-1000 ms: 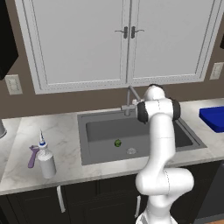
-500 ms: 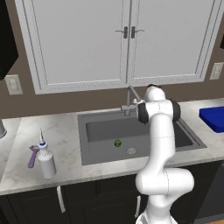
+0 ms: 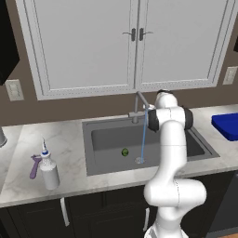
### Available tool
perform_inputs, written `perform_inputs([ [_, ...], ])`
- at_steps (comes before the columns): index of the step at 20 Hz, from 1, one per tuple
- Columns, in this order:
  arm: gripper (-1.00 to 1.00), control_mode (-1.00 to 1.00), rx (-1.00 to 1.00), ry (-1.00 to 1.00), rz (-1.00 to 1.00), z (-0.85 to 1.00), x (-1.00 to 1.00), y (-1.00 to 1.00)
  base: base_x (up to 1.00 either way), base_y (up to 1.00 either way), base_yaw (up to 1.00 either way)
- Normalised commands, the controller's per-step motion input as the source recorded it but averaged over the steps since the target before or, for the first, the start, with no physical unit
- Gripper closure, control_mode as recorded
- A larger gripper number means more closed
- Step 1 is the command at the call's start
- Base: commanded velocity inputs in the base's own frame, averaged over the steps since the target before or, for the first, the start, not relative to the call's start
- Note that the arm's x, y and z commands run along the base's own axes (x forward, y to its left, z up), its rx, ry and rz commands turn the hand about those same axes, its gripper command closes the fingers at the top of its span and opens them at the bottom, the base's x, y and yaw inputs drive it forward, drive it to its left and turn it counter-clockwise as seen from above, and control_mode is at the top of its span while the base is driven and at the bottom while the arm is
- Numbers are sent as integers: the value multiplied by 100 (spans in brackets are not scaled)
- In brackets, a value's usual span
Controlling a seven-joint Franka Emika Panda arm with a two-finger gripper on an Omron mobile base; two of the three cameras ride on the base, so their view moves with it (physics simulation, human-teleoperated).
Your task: Pick up all produce items and place them in the sink. Turn on the sink faucet to wash them. Then turn the sink off and put them in the tray.
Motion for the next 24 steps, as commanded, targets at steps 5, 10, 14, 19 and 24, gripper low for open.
perform_inputs([
  [5, 100, -100, 0, 0, 0, 0, 0, -2, 0, 0, 0],
  [10, 100, -100, 0, -6, 3, 7, 0, 3, 0, 0, 0],
  [14, 100, -100, -1, -18, 7, 25, 0, 20, 0, 0, 0],
  [19, 100, -100, -4, -20, 14, 27, 0, 35, 0, 0, 0],
  [24, 100, -100, -4, -18, 19, 22, 0, 42, 0, 0, 0],
])
